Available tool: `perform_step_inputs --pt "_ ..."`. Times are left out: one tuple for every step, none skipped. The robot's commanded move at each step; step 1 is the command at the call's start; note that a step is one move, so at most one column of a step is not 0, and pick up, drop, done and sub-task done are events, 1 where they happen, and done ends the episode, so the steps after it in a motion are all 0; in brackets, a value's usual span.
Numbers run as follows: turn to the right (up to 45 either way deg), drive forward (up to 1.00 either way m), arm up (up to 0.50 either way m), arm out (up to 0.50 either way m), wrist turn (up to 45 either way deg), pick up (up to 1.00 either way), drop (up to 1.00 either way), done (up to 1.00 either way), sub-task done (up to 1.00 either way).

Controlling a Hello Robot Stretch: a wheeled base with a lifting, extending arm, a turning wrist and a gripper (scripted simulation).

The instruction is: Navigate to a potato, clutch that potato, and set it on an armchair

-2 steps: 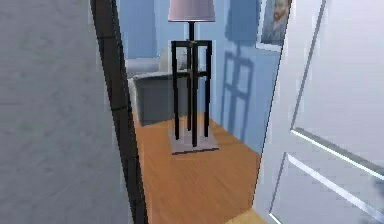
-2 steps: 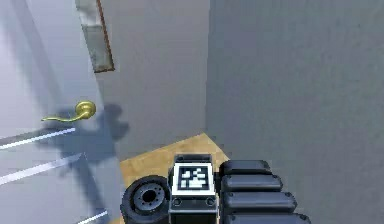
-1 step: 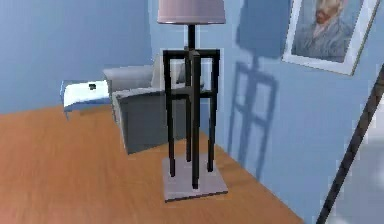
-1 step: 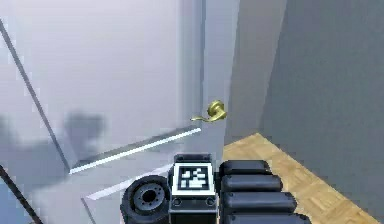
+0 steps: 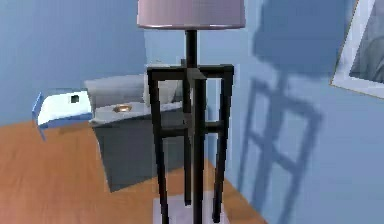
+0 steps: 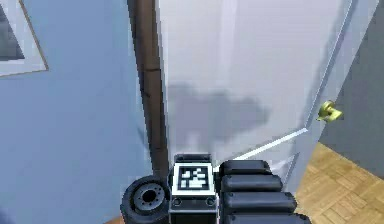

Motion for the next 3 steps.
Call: perform_step_inputs --pt "-45.0 0.0 0.0 0.0 0.0 0.0 0.0 0.0 0.0" --pt "-6.0 0.0 0.0 0.0 0.0 0.0 0.0 0.0 0.0" --pt "0.0 0.55 0.0 0.0 0.0 0.0 0.0 0.0 0.0"
